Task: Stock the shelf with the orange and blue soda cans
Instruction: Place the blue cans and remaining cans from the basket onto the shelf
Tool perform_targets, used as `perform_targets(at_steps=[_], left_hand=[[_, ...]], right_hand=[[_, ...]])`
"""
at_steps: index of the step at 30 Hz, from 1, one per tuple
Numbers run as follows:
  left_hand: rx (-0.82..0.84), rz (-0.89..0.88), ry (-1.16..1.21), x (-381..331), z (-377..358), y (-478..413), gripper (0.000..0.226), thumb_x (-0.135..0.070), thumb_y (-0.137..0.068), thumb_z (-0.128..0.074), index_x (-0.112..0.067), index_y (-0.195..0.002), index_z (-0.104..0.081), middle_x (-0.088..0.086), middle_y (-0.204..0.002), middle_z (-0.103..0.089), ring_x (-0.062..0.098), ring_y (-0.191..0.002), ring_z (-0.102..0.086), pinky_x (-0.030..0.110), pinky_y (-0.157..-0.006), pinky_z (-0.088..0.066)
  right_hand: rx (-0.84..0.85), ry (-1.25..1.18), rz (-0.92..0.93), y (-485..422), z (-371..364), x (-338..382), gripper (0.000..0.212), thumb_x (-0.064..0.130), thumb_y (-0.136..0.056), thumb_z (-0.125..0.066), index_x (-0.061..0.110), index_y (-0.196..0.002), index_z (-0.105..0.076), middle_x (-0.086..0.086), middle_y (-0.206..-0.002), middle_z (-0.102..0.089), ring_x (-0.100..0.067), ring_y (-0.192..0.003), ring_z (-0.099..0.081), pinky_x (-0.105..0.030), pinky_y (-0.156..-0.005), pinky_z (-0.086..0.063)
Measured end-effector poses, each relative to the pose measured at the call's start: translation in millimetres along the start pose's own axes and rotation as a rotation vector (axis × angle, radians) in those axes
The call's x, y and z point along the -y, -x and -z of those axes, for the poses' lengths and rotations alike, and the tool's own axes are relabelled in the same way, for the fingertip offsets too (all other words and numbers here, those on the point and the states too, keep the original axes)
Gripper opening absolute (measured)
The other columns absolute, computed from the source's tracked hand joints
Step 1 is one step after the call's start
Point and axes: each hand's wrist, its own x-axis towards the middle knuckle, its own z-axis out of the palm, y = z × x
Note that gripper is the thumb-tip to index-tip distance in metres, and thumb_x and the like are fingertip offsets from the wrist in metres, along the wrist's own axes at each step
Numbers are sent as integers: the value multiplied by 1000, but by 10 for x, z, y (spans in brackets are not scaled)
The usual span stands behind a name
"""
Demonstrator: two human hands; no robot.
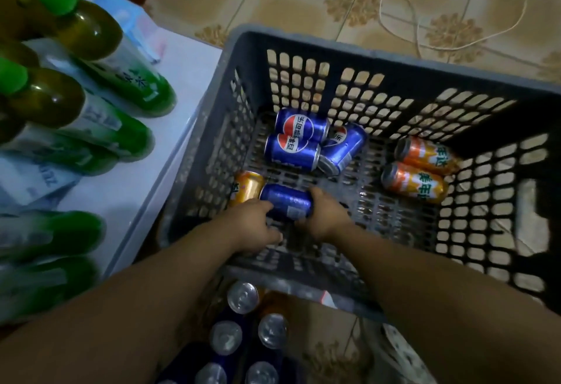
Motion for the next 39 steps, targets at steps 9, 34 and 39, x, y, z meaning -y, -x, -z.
perform_targets(at_steps=[9, 34, 39], left_hand=[[-202, -143, 490, -210, 310, 1160, 68, -20, -71, -79, -32, -130, -47, -8, -118, -60, 13, -106, -59, 38, -95, -50], [-1365, -295, 1434, 390, 150, 6745, 48, -5, -81, -73, -26, -115, -46, 5, -107, -62, 22, -86, -64, 44, -77, -56], [-1556, -106, 1259, 1156, -230, 7464, 61, -2, -76, -76, -26, -123, -46, -5, -107, -60, 13, -92, -61, 39, -77, -56]], right_hand=[[-209, -338, 190, 1405, 863, 597, 62, 38, -73, -77, 28, -127, -49, 5, -119, -44, -9, -105, -48, -20, -83, -41], [-270, -43, 1224, 5959, 123, 2990, 92, 35, -74, -80, 19, -147, -27, 6, -118, -29, -13, -114, -43, -13, -91, -31], [-108, 173, 1317, 6283, -534, 3683, 98, 49, -78, -72, 21, -152, -15, 0, -146, -28, -17, -134, -34, -31, -107, -36]])
